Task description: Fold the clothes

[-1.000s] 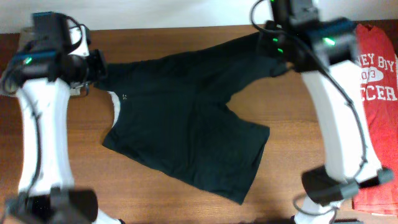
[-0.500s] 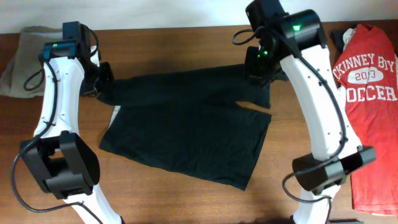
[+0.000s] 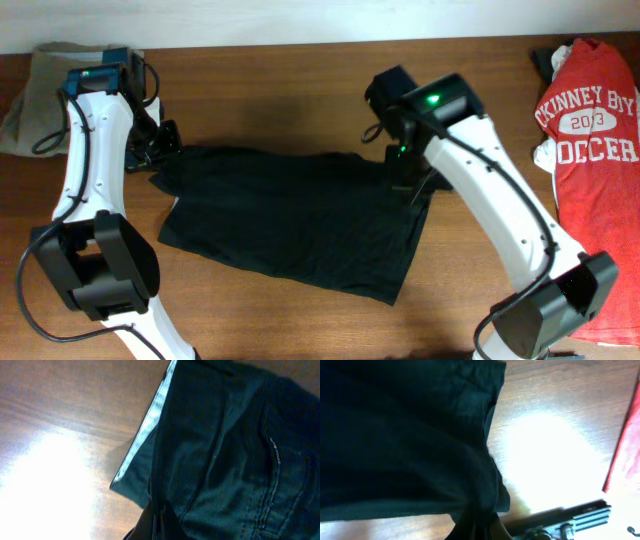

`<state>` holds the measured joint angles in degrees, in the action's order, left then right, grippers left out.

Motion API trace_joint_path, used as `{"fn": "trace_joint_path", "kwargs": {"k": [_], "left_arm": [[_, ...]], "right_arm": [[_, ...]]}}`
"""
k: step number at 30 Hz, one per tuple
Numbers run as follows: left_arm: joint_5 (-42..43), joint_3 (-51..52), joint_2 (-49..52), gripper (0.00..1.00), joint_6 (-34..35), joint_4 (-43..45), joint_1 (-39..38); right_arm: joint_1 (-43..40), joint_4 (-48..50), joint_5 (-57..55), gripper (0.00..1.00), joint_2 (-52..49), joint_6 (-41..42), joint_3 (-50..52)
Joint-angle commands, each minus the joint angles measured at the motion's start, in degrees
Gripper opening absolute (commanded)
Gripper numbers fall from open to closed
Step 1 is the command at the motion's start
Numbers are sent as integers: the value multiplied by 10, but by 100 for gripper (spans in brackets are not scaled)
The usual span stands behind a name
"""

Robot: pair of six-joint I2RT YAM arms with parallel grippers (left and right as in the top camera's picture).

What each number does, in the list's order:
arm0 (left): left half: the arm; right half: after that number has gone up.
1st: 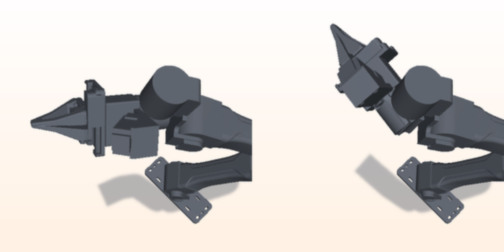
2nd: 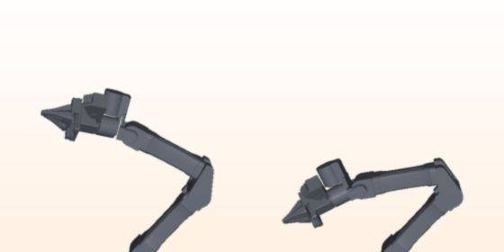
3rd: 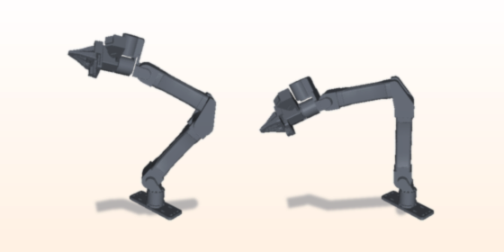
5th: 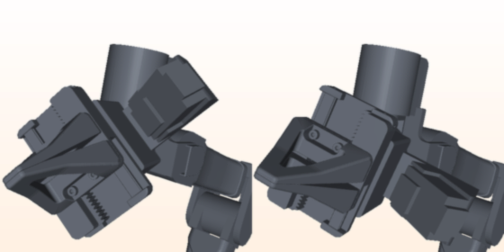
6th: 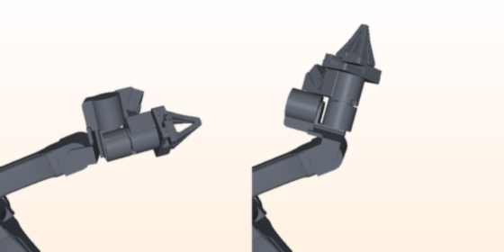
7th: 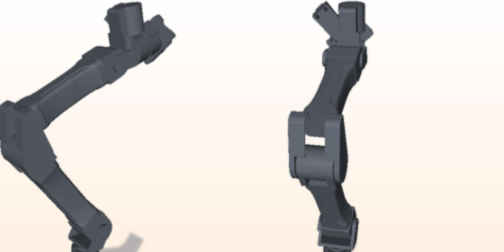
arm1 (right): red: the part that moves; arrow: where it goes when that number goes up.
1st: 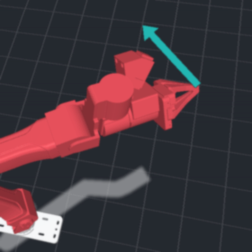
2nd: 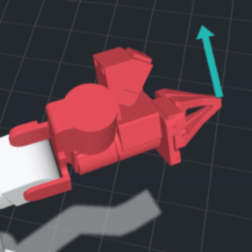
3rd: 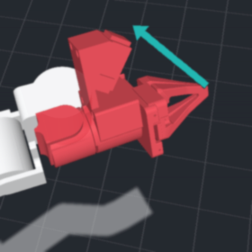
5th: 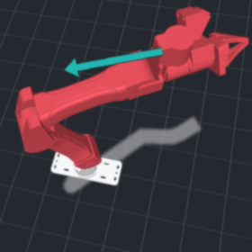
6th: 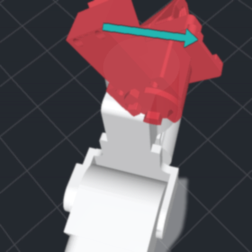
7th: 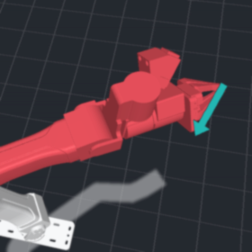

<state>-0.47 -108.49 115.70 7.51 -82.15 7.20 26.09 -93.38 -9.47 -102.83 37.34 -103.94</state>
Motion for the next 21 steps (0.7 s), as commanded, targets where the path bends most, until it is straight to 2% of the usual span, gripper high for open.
{"fn": "trace_joint_path", "kwargs": {"k": [1,11,14,15,17,18,19,20,21], "left_arm": [[-35,10,-9,1,-9,-9,5],[-35,170,-8,1,2,41,5],[-34,187,-8,1,7,40,5],[-35,187,-8,1,8,38,5],[-35,187,-9,2,8,38,5],[-35,187,-9,3,8,38,5],[-35,187,-9,10,8,35,5],[-35,187,-9,21,8,31,5],[-35,187,-9,26,8,30,5]], "right_arm": [[23,28,-21,4,16,26,66],[54,79,38,4,16,34,211],[88,85,50,8,16,19,233],[105,85,51,16,15,19,240],[130,91,58,24,15,19,245],[142,97,63,33,15,19,247],[150,101,63,43,15,19,247],[156,103,62,59,15,19,247],[156,102,59,71,15,19,247]]}}
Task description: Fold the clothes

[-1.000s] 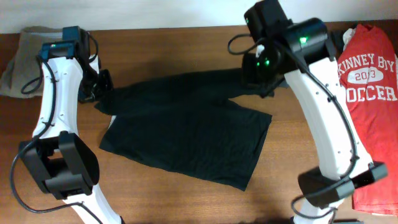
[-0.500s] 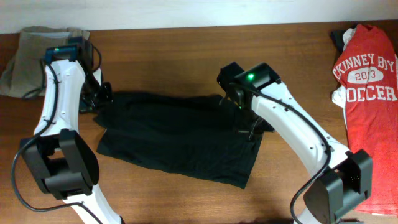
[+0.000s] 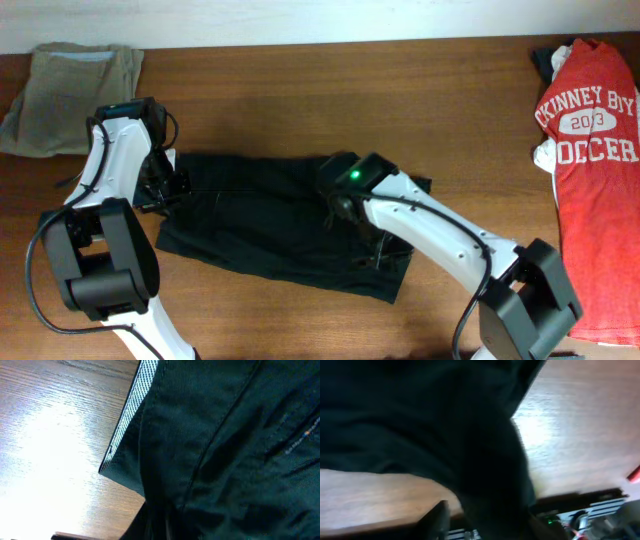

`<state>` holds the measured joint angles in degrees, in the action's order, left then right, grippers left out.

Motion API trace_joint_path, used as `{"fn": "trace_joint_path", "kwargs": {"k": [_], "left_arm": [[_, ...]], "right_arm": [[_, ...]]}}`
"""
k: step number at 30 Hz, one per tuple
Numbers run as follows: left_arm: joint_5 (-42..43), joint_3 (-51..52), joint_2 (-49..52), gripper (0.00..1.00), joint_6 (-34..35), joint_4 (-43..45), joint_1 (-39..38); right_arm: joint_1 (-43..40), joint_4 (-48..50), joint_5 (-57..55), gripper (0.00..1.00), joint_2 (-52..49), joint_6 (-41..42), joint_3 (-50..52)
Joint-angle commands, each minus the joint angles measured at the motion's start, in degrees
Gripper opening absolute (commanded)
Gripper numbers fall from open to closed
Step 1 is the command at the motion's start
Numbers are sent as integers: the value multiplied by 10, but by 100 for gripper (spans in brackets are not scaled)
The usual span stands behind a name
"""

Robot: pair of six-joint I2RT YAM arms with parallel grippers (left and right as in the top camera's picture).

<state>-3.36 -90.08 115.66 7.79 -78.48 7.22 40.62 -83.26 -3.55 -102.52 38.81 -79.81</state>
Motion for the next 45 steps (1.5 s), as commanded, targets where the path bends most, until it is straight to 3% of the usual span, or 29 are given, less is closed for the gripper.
{"fn": "trace_joint_path", "kwargs": {"k": [1,2,5,10,13,16,18,21,23,24,31,38,39,43,45], "left_arm": [[-6,3,-8,42,5,-8,5],[-6,3,-8,50,5,-9,5],[-6,3,-8,56,5,-6,5],[-6,3,-8,57,5,7,5],[-5,3,-8,57,5,19,5],[-5,3,-8,58,5,25,5],[-5,3,-8,58,5,27,5],[-5,3,-8,58,5,35,5],[-5,3,-8,70,5,37,5],[-5,3,-8,71,5,37,5],[-5,3,-8,72,5,42,5],[-5,3,-8,72,5,51,4],[-5,3,-8,73,5,51,4],[-5,3,-8,73,5,52,5],[-5,3,-8,73,5,54,4]], "right_arm": [[8,-3,-13,77,12,5,5],[3,-5,-25,78,12,5,5],[-60,-18,-36,80,25,4,-6],[-172,27,-25,99,89,-110,-23],[-226,96,25,99,84,-186,-12],[-270,180,70,84,65,-232,24],[-293,226,78,64,53,-252,49],[-314,271,145,63,38,-319,78],[-317,286,153,61,17,-329,86],[-317,292,154,61,6,-336,86],[-318,327,133,60,-75,-341,86],[-317,355,100,60,-83,-377,85],[-317,354,100,57,-83,-377,85],[-318,355,99,27,-83,-373,85],[-318,355,99,26,-83,-373,85]]}}
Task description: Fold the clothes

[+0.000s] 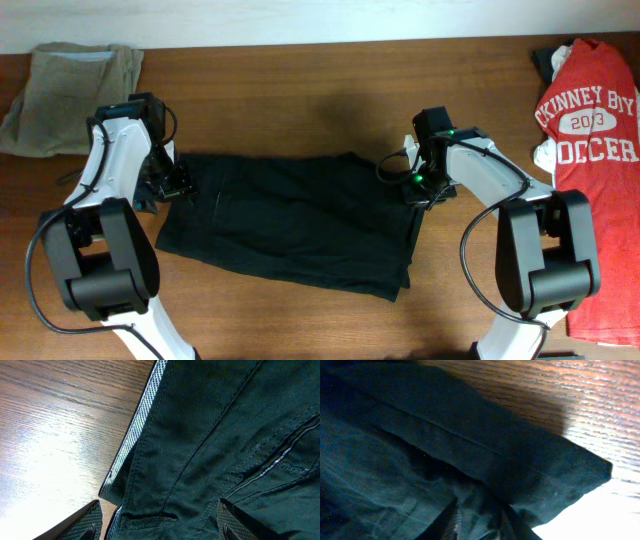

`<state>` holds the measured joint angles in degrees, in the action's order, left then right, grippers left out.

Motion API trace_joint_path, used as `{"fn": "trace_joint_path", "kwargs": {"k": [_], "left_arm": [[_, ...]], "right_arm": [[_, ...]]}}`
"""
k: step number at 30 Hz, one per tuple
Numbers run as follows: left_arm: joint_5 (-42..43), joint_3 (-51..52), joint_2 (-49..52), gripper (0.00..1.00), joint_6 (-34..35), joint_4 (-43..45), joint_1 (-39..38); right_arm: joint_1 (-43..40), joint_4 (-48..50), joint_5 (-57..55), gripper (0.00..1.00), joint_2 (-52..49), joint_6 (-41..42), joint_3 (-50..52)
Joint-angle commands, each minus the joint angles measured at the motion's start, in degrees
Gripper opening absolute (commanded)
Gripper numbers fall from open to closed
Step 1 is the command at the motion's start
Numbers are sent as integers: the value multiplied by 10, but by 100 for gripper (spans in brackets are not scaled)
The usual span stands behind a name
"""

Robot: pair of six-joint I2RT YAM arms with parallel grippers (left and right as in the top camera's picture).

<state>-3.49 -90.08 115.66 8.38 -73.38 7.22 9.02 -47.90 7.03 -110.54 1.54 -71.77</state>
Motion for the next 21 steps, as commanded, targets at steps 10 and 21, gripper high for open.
{"fn": "trace_joint_path", "kwargs": {"k": [10,21], "left_arm": [[-4,3,-8,73,-1,3,5],[-4,3,-8,73,-1,3,5]], "right_arm": [[-2,-75,-50,4,0,28,-82],[-23,-153,-157,4,3,104,-156]]}}
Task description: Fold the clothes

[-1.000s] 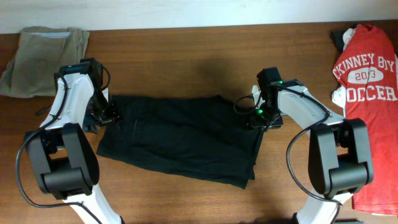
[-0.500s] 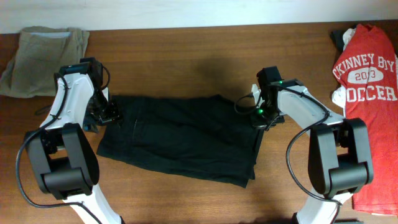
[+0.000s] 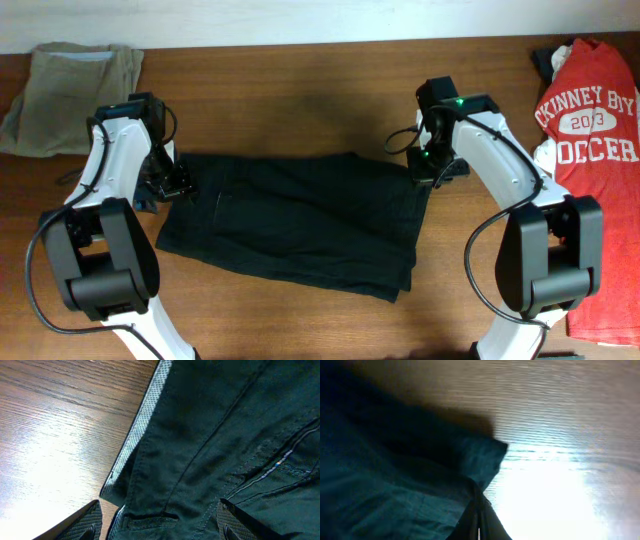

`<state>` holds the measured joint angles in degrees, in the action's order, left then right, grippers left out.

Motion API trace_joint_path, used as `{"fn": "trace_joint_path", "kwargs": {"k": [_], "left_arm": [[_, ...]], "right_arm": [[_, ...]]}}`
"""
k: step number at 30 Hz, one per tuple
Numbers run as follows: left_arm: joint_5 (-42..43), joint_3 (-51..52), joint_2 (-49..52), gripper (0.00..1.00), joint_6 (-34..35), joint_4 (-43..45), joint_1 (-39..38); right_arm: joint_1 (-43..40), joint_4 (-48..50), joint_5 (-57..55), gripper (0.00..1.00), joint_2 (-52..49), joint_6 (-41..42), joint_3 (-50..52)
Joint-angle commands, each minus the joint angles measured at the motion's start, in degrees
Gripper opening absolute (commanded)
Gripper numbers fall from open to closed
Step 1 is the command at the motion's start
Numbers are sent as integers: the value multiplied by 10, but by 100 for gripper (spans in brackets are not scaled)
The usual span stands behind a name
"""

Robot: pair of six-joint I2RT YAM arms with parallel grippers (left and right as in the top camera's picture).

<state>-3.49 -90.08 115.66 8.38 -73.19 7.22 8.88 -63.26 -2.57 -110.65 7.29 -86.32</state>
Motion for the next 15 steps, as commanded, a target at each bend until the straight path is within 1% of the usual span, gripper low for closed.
{"fn": "trace_joint_path", "kwargs": {"k": [1,2,6,9,11,12,13,14,15], "left_arm": [[-4,3,-8,79,-1,1,5],[-4,3,-8,82,-1,1,5],[-4,3,-8,82,-1,1,5],[-4,3,-8,82,-1,1,5],[-4,2,-8,81,-1,1,5],[-4,-1,-8,78,-1,-5,5],[-4,-5,-8,78,-1,-9,5],[-4,-11,-8,78,-1,-13,5],[-4,-16,-8,78,-1,-17,5]], "right_arm": [[-27,4,-61,4,4,45,-10],[-36,9,-56,11,4,40,-10],[-61,24,-24,12,4,39,-10],[-64,25,-23,11,4,40,-10],[-63,-1,10,15,7,37,-14],[-63,-24,41,17,10,26,-20],[-63,-45,82,22,13,2,-25],[-63,-67,127,36,15,-26,-28],[-63,-90,164,59,17,-46,-28]]}}
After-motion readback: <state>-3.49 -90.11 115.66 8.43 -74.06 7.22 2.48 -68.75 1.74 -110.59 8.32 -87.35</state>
